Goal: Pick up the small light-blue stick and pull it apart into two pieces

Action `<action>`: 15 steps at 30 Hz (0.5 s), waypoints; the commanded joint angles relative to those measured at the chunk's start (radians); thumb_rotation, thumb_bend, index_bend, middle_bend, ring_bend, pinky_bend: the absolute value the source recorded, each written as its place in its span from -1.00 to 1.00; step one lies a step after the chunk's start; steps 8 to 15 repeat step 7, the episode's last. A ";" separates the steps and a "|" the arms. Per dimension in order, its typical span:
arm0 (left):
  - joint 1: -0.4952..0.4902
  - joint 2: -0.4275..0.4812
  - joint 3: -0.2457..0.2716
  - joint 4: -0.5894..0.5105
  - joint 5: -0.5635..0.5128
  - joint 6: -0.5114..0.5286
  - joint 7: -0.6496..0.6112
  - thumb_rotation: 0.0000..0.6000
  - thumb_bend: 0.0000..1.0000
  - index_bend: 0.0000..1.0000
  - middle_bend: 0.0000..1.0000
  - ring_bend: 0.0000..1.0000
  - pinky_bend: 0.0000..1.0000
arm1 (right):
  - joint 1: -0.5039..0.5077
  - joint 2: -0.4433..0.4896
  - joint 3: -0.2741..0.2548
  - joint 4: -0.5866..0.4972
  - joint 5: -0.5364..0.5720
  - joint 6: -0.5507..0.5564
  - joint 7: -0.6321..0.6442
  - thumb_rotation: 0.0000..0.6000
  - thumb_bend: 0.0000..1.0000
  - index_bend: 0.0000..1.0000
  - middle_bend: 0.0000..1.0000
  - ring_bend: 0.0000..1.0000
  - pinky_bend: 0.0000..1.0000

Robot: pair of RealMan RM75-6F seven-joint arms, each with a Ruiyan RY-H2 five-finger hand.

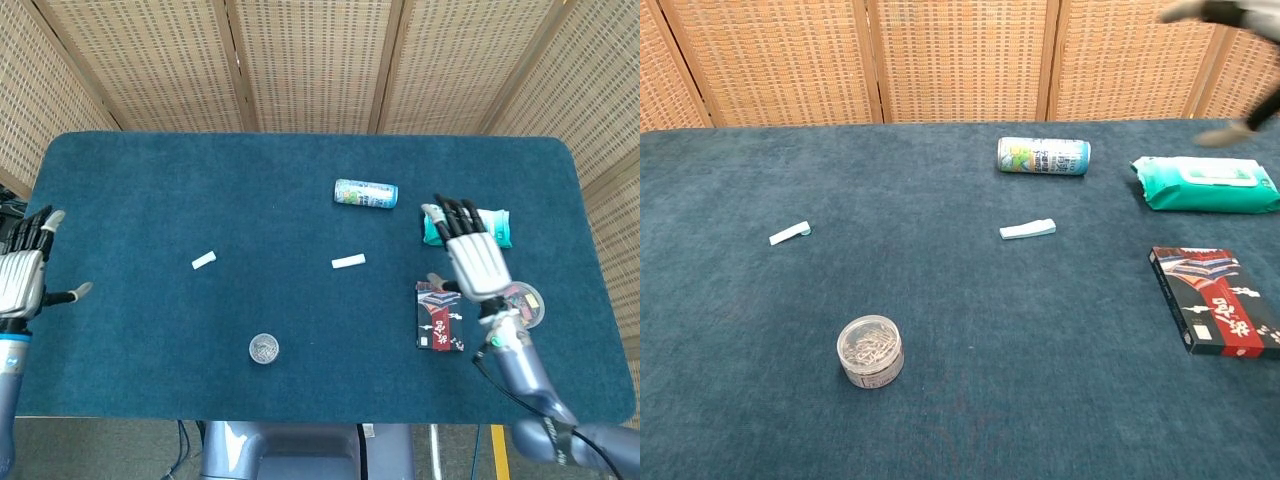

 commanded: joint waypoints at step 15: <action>0.214 0.022 0.119 0.000 0.165 0.235 -0.170 1.00 -1.00 -1.00 -1.00 -1.00 -1.00 | -0.323 0.085 -0.136 0.222 -0.182 0.313 0.265 1.00 -1.00 -1.00 -1.00 -1.00 -1.00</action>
